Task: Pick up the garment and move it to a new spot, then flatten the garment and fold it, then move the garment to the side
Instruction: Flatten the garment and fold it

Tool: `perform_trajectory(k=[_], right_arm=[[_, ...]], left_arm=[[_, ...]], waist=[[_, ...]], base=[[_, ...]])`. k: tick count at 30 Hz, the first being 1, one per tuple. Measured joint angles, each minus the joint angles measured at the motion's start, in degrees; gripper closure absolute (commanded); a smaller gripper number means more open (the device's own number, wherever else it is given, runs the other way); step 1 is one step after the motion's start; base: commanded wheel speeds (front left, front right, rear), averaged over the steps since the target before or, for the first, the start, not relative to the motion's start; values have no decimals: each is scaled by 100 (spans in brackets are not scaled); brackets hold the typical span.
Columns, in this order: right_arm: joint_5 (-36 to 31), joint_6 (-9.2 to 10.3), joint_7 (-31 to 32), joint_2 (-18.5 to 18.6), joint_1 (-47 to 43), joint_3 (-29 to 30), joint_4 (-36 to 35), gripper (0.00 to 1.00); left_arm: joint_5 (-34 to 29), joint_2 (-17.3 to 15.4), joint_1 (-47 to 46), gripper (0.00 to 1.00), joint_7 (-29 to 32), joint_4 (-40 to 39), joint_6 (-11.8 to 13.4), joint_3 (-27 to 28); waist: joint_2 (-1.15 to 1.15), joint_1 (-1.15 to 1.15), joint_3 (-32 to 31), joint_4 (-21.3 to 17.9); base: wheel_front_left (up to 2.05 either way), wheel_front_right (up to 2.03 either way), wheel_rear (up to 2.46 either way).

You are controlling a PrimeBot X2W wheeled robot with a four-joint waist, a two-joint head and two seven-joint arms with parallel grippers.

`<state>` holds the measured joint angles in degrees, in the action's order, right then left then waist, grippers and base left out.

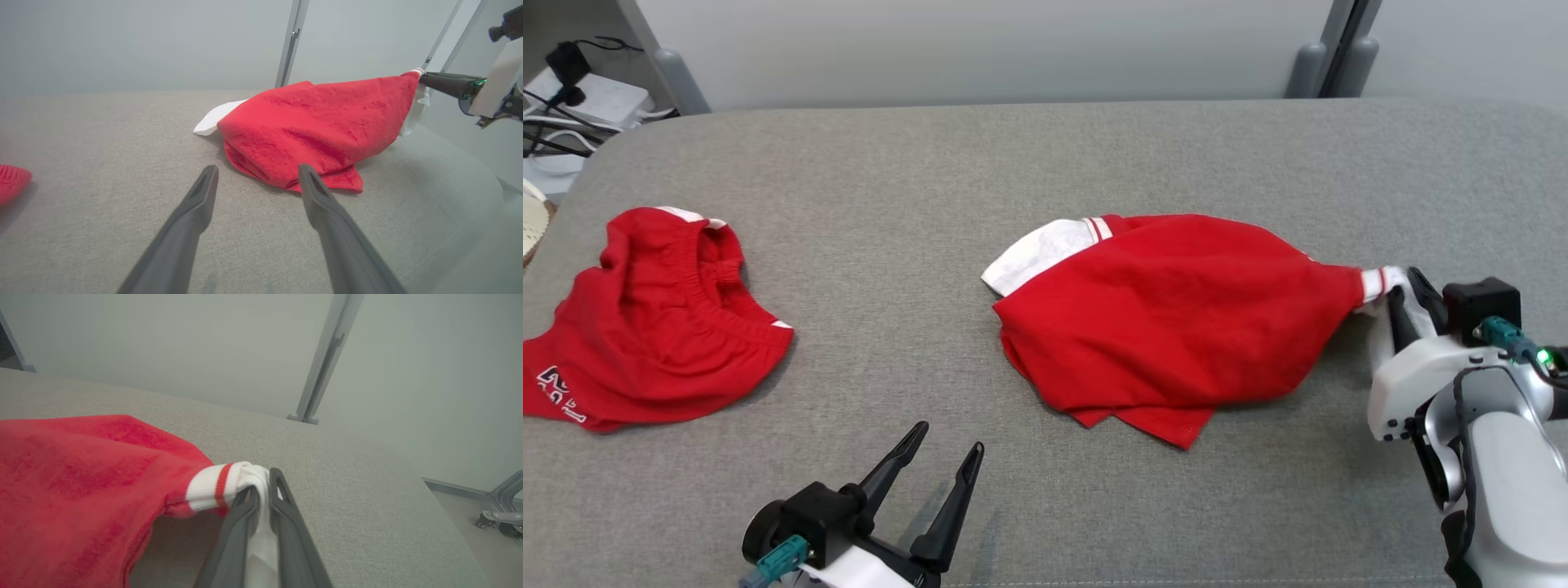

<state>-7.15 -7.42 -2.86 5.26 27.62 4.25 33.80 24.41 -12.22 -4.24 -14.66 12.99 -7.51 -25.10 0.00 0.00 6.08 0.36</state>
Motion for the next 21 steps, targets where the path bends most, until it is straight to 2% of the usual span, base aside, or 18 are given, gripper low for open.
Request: perform_trajectory(k=[5, 11, 16, 21], right_arm=[[1, 0, -43, -144, -274, 134, -191, 0], [210, 0, -461, -227, -730, 3, -656, 0], [1011, 0, -850, -235, -840, -980, -1162, 0], [1460, 0, -1034, -241, -944, -1744, -1535, 0]], left_arm=[[57, -185, -219, 0, 0, -22, 0, -172], [59, -365, -757, 0, -1, 232, 0, -136], [54, -522, -1153, 0, 0, 902, 0, 10], [8, -613, -1376, 0, 0, 1284, 0, 320]], waist=[[0, 0, 156, -174], [0, 0, 304, -511], [0, 0, 462, -944], [0, 0, 674, -1429]], base=[[0, 0, 0], [0, 0, 0], [0, 0, 0], [0, 0, 0]])
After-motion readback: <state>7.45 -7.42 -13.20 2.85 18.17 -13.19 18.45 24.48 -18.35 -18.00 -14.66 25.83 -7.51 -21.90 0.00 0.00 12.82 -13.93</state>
